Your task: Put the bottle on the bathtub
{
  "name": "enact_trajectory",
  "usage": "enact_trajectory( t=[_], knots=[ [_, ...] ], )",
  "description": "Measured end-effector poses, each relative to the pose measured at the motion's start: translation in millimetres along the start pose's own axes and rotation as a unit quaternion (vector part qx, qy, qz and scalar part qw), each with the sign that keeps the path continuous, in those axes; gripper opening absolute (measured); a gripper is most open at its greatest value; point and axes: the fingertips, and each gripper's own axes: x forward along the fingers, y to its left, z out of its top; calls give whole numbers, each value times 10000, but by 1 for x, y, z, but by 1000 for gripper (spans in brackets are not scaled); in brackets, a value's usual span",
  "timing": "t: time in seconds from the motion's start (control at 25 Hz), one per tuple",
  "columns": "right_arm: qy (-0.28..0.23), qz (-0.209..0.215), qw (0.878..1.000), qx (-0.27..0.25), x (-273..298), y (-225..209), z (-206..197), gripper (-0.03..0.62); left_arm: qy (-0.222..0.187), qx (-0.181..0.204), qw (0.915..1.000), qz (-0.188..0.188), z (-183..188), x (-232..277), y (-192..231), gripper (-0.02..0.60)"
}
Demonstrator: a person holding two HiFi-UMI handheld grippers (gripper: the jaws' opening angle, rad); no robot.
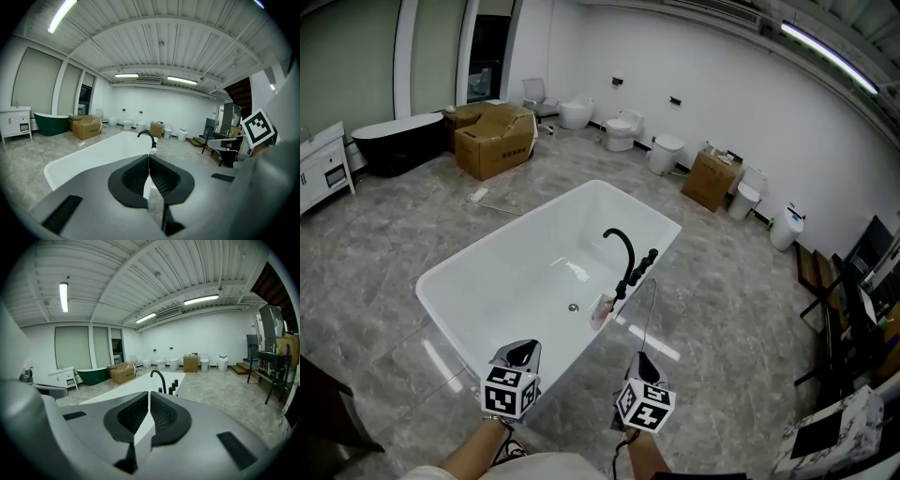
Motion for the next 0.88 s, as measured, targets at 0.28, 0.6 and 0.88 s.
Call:
enact_trajectory(
  t=[0.28, 0.6, 0.88],
  knots=[
    [54, 185, 9998, 1, -19, 10, -11, 35, 138, -82, 9999, 55, -15, -16, -7, 18],
    [140, 356, 9992, -79, -22, 20, -12, 28, 160, -104, 9998, 38, -18, -15, -8, 17],
    [196, 399, 9986, -270, -25, 30, -10, 26, 149, -133, 9998, 52, -16, -16, -2, 18]
  ],
)
